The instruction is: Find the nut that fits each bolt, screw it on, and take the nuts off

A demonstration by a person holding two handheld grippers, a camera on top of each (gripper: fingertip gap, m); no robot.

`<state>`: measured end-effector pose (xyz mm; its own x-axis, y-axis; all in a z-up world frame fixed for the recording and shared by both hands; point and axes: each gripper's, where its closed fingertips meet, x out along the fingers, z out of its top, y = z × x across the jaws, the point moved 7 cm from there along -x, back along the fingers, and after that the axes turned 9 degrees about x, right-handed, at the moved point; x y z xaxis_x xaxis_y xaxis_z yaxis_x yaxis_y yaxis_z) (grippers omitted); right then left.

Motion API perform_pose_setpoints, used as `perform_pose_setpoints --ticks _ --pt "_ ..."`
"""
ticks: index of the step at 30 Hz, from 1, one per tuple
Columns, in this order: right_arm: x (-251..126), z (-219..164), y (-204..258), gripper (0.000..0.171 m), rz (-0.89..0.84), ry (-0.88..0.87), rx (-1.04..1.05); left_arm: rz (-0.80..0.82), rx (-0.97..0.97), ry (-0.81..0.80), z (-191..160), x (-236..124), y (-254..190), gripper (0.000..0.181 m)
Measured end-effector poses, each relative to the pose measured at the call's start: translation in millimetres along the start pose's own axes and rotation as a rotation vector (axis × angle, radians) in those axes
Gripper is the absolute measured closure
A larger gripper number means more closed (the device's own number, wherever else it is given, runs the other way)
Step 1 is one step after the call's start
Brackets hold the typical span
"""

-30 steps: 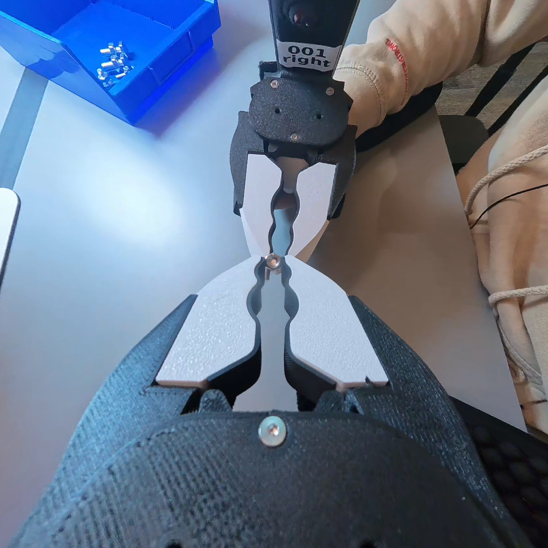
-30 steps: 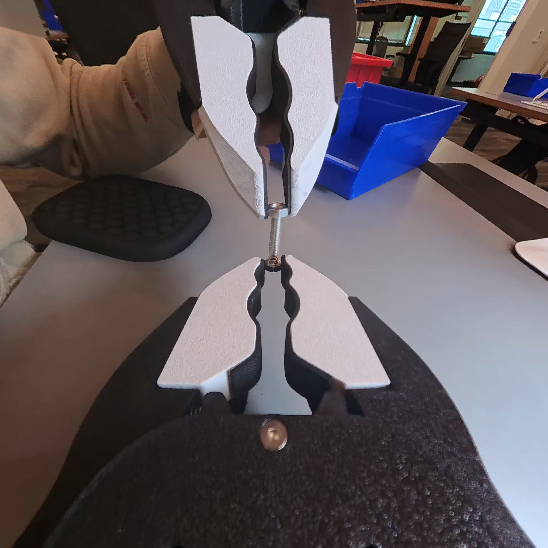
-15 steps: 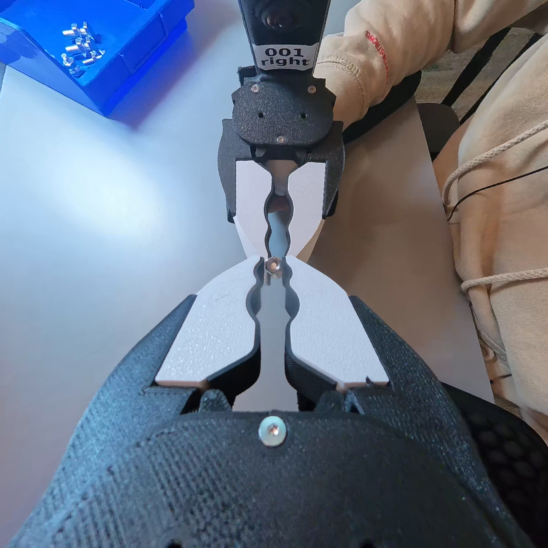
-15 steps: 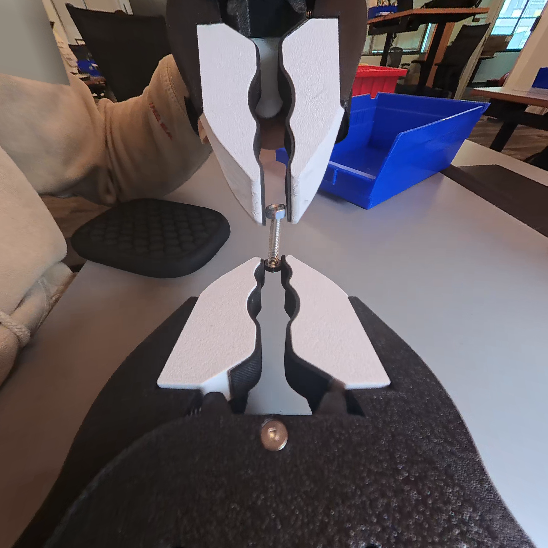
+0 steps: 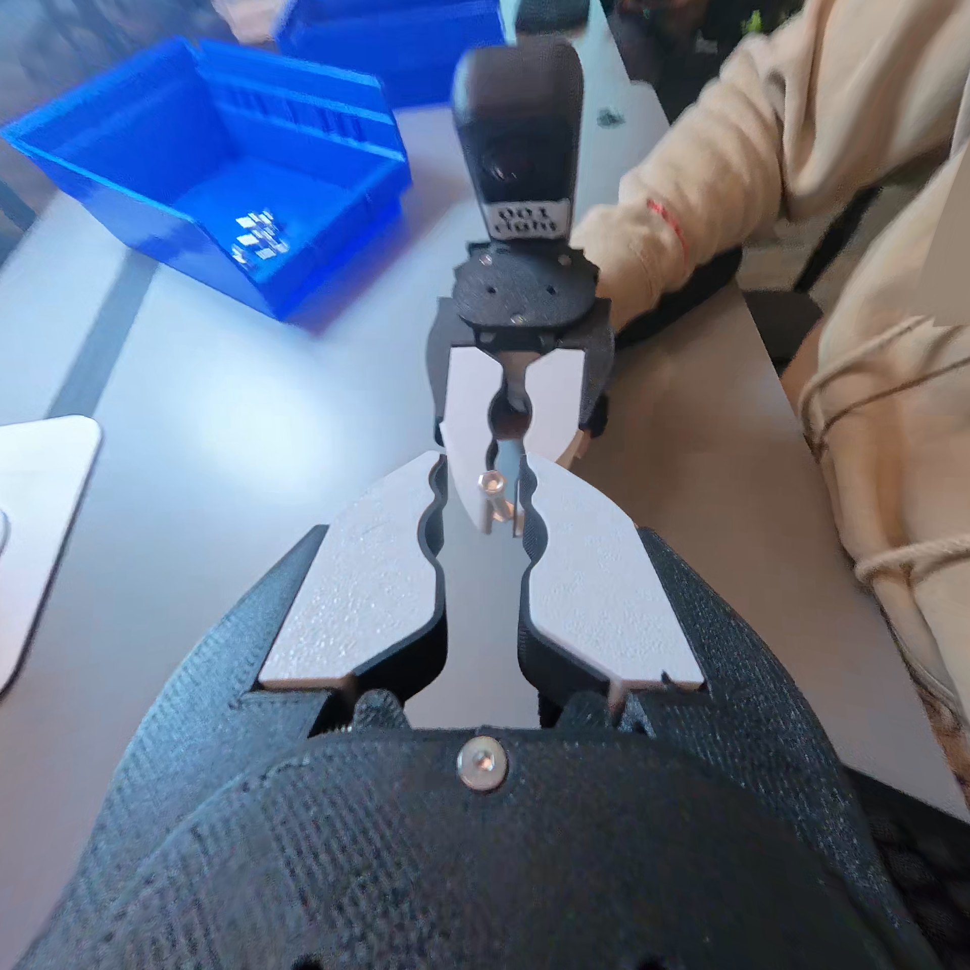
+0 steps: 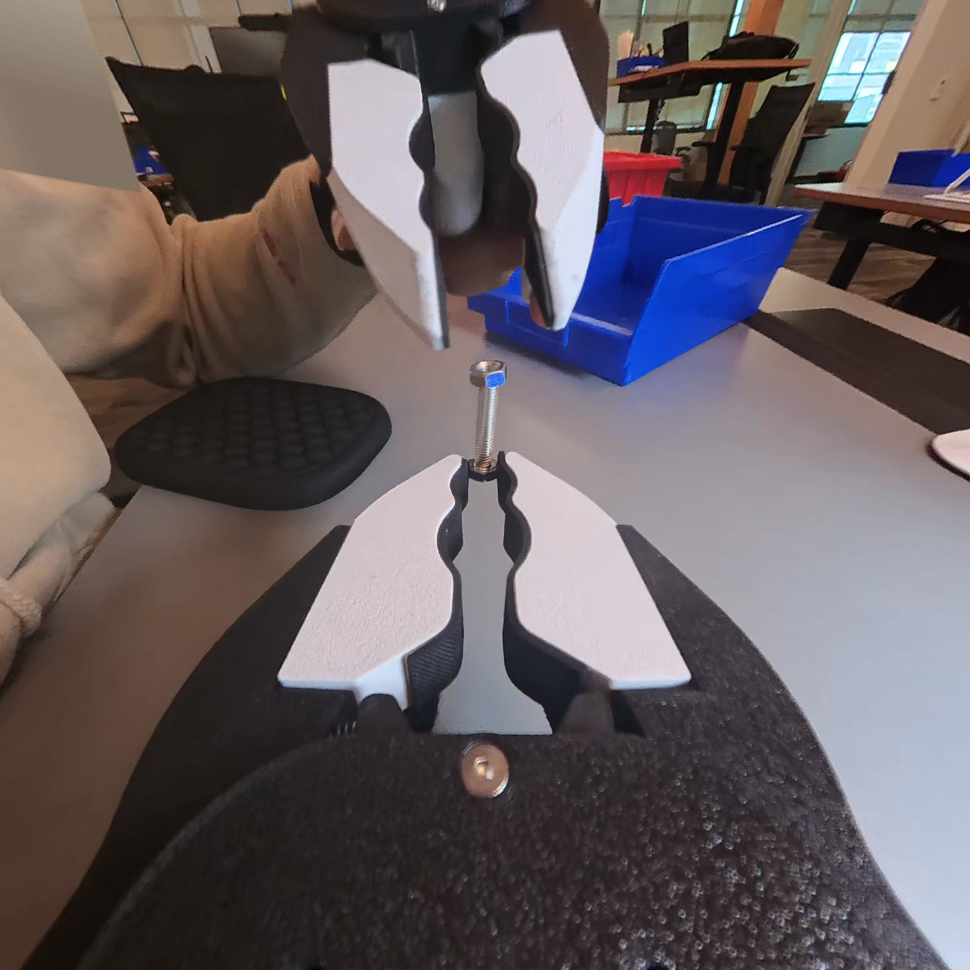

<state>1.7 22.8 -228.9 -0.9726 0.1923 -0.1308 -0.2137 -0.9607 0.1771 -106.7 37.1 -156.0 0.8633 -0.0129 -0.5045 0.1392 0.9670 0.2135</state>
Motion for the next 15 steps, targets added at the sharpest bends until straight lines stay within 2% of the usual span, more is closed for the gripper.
perform_pose_setpoints --ticks 3,8,15 --pt "-6.3 5.3 -4.8 0.161 -0.040 -0.046 -0.004 0.070 -0.030 -0.121 -4.2 -0.8 7.1 0.156" --pt "-12.3 11.8 -11.2 0.161 -0.082 -0.100 0.005 0.110 -0.044 -0.227 -2.1 4.4 9.8 0.157" --pt "-12.6 12.0 -10.5 0.161 -0.078 -0.100 0.007 0.120 -0.051 -0.230 -4.6 12.0 9.9 0.160"
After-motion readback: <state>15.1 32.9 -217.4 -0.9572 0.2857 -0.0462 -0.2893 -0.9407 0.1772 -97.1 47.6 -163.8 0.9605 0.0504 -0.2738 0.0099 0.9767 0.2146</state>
